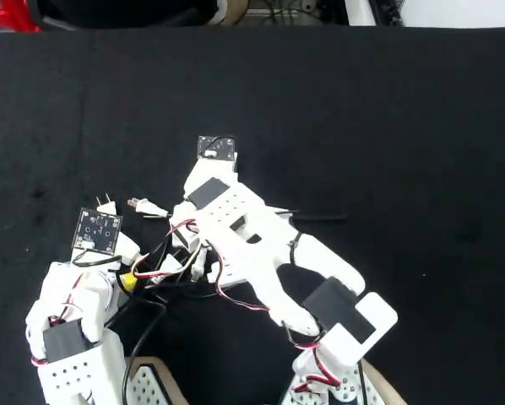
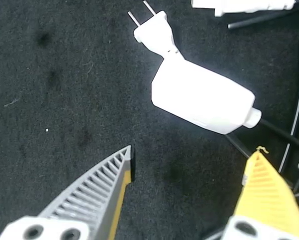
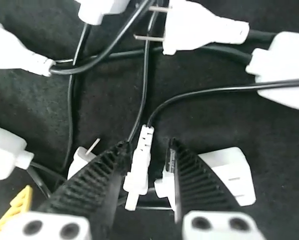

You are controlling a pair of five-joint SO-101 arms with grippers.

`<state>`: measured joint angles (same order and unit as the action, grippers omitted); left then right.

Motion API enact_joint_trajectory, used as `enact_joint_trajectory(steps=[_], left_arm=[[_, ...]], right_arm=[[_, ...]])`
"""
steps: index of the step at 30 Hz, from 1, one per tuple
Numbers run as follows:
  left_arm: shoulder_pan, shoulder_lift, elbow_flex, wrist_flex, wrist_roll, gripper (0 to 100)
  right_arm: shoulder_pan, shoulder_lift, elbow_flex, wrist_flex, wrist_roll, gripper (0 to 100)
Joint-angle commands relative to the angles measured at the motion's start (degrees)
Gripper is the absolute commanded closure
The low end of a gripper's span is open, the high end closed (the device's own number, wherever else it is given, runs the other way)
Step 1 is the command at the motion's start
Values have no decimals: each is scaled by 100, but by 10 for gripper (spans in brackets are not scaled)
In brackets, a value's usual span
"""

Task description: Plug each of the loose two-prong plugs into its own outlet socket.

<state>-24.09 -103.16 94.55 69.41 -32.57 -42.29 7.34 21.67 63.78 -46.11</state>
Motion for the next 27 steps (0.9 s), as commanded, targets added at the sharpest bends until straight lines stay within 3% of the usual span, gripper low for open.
enact_joint_trajectory(steps=[1,14,18,24,27], left_arm=[[-31,0,-22,-88,-53,654],[-31,0,-22,-88,-53,654],[-31,0,-22,-88,-53,654],[-31,0,-22,-88,-53,654],[-31,0,-22,-88,-53,654]], right_arm=[[-246,-31,48,-123,-79,881],[-440,1042,-426,53,-53,884],[-422,1059,-716,396,-9,965],[-413,1051,-734,457,26,966],[-396,1051,-769,519,431,968]])
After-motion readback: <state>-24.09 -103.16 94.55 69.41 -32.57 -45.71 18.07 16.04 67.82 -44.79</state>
